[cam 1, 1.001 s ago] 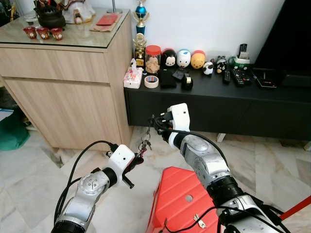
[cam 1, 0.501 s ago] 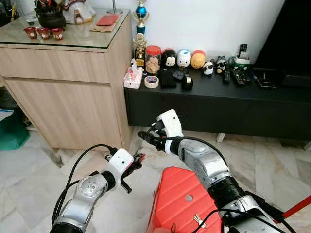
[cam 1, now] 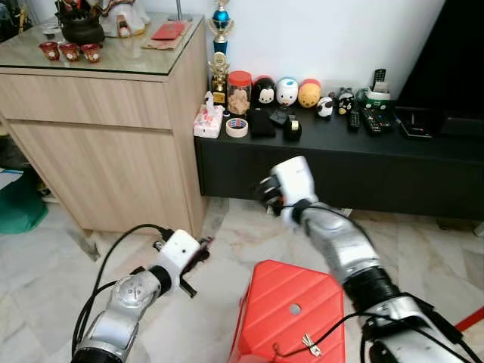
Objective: Hang keys on a hook
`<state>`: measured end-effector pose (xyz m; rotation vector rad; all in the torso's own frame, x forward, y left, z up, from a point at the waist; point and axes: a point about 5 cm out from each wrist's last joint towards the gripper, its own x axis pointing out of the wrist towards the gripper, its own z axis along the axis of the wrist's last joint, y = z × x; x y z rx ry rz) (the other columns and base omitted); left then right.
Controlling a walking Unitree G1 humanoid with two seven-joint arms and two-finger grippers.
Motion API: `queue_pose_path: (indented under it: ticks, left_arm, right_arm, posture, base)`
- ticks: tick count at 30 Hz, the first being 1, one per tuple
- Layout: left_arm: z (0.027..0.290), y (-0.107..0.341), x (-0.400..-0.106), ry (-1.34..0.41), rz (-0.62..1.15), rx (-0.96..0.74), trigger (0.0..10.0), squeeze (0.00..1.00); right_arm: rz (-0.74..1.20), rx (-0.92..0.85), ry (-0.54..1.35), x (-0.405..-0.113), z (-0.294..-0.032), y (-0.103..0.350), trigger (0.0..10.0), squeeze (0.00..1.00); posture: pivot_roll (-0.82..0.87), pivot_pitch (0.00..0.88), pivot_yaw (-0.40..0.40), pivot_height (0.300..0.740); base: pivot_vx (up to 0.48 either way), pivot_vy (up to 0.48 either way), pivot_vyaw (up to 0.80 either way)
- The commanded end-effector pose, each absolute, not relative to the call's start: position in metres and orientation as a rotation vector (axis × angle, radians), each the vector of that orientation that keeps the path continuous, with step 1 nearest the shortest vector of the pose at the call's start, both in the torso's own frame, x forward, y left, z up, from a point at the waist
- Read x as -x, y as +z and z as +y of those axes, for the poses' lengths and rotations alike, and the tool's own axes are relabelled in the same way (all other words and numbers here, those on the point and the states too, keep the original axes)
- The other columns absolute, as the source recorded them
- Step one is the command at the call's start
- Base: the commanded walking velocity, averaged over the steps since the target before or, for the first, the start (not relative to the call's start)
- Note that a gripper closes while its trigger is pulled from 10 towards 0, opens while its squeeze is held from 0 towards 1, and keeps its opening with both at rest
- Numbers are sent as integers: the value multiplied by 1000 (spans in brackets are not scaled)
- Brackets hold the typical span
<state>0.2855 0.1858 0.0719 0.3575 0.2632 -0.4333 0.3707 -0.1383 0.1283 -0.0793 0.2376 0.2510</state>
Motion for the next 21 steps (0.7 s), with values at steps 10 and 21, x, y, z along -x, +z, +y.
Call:
queue_pose_path:
  ticks: [10, 21]
  left_arm:
    - [276, 12, -255, 259, 487, 88, 10000, 0]
    - [261, -70, -168, 141, 935, -136, 10000, 0]
  right_arm:
    - [667, 49, -43, -295, -212, 1, 10000, 0]
    - [863, -105, -162, -212, -208, -65, 10000, 0]
  posture:
    - [72, 0, -37, 740]
    - [72, 0, -34, 740]
  base:
    - [0, 0, 0]
    - [0, 0, 0]
